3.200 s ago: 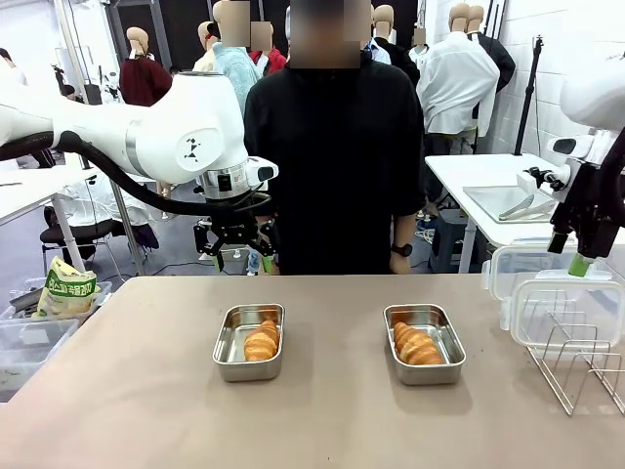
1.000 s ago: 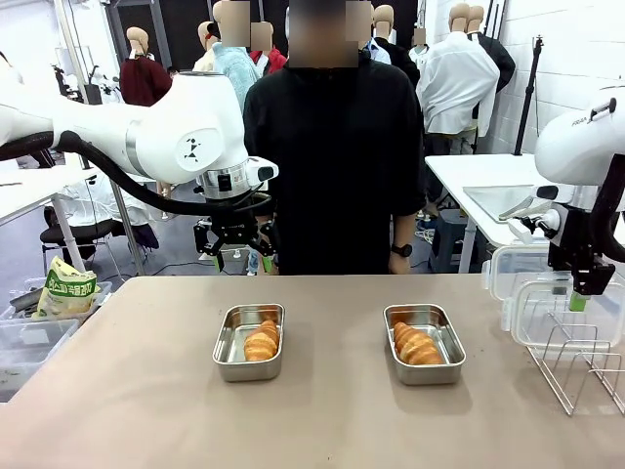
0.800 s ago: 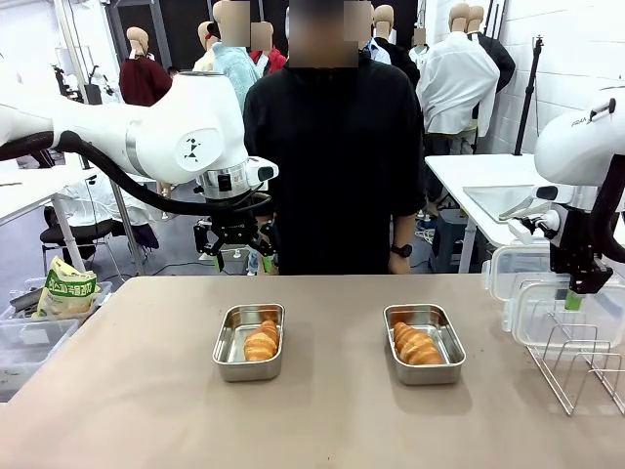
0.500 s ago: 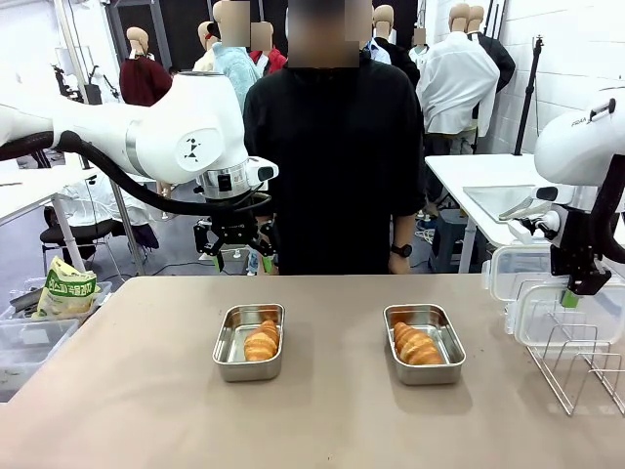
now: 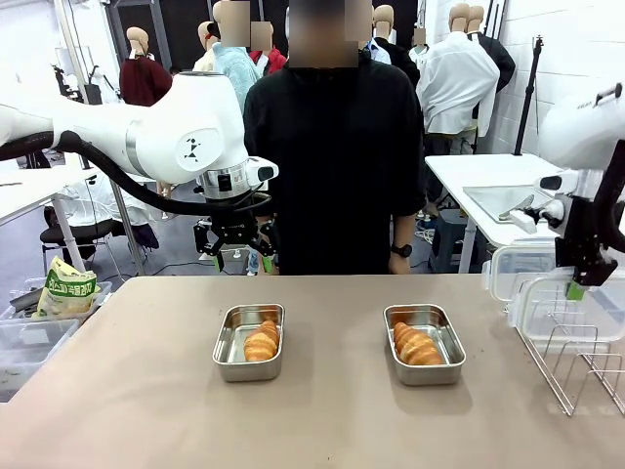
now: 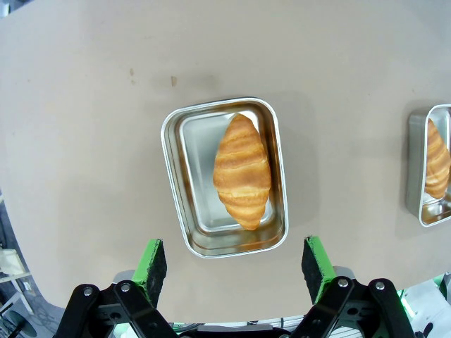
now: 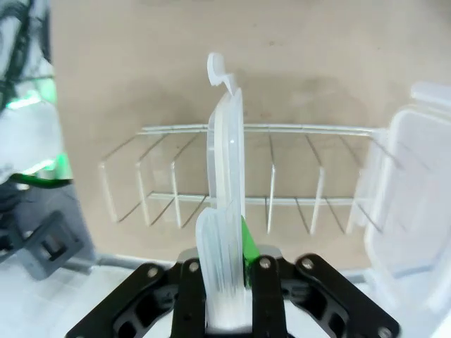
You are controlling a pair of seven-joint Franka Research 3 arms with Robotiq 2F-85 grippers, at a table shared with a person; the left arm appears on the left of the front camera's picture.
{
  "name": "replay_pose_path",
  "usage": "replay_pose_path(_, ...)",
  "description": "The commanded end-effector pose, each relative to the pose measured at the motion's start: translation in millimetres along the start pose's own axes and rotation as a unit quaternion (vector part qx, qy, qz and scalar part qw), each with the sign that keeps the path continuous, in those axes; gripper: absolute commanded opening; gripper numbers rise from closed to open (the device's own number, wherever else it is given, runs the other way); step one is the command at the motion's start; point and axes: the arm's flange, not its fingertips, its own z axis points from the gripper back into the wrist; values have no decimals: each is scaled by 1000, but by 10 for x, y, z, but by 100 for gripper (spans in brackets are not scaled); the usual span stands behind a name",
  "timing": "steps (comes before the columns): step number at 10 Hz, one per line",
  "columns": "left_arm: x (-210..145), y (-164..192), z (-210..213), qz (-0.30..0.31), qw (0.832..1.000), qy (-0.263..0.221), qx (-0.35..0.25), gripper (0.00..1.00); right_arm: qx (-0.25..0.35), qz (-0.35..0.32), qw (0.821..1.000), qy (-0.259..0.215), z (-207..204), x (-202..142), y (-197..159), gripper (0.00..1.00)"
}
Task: Place the bread in airtight containers.
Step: Pick up one Airtight Container lid and hand it to the human.
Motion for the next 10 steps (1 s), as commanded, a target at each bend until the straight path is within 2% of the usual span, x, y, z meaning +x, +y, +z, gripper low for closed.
replay_pose_path(1,1,0,13,-1,1000,-2,-1,100,10,-11,1000,-14,484,-18,229,0)
replay_pose_path(5,1,0,13,-1,1000,-2,-1,100,-75,-1,996,-48,1187,58,356,0)
replay_pose_path(7,1,0,13,-1,1000,-2,-1,100,-161,26,984,-70,1533,380,389,0)
replay_pose_path(9,1,0,13,-1,1000,-2,-1,100,-274,97,950,-116,1889,856,400,0)
replay_pose_path(10,1,0,13,-1,1000,-2,-1,100,-320,147,928,-119,1988,1122,385,0)
